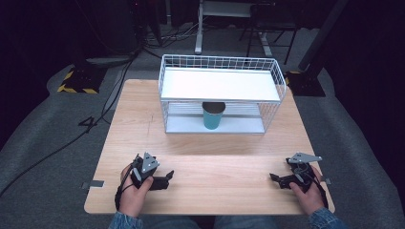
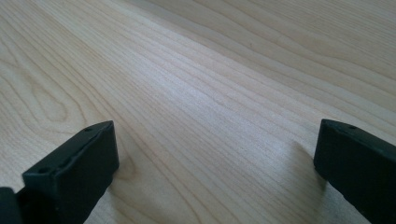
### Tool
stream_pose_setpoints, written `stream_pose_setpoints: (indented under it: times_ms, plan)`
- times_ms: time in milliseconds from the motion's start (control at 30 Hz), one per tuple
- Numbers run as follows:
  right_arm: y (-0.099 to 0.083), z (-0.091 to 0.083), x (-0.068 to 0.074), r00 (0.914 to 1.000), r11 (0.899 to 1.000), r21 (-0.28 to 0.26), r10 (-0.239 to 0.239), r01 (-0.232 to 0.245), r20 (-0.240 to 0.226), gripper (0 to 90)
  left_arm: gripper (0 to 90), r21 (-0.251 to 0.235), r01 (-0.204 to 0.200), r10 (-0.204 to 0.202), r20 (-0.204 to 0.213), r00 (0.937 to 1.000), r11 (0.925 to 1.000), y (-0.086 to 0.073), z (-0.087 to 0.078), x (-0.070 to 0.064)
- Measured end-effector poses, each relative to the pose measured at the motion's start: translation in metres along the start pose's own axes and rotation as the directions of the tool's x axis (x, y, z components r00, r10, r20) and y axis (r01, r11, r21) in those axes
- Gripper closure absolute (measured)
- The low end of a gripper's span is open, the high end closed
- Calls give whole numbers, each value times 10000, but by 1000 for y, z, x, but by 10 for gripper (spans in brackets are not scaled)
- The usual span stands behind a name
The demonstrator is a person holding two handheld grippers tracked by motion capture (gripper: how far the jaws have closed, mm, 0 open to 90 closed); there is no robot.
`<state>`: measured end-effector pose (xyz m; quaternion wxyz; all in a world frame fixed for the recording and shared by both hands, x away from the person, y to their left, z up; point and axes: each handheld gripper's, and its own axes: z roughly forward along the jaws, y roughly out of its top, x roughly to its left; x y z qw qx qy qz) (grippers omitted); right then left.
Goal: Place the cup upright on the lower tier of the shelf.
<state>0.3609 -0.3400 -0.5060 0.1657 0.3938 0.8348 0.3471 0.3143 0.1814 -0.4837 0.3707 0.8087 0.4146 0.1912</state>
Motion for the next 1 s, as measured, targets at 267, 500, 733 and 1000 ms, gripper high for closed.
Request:
stream_pose_setpoints:
  times_ms: [267, 500, 733, 1000]
  plan:
    - [0, 0, 0, 10000, 10000, -1, 0, 0, 1, 0, 156, 593, 26, -21, -90, 10000, 9982, -10, 3, 4]
    - [0, 0, 0, 10000, 10000, 3, -3, 3, 1, 0, 156, 1229, -142, 115, 225, 9997, 9923, -16, 7, 4]
    - [0, 0, 0, 10000, 10000, 0, -1, 1, 1, 0, 140, 1068, -160, 125, 336, 9994, 9941, -19, 8, 5]
    - [0, 0, 0, 10000, 10000, 19, 0, 0, 12, 0, 85, 1144, -174, 114, 533, 9985, 9933, -20, 10, 10]
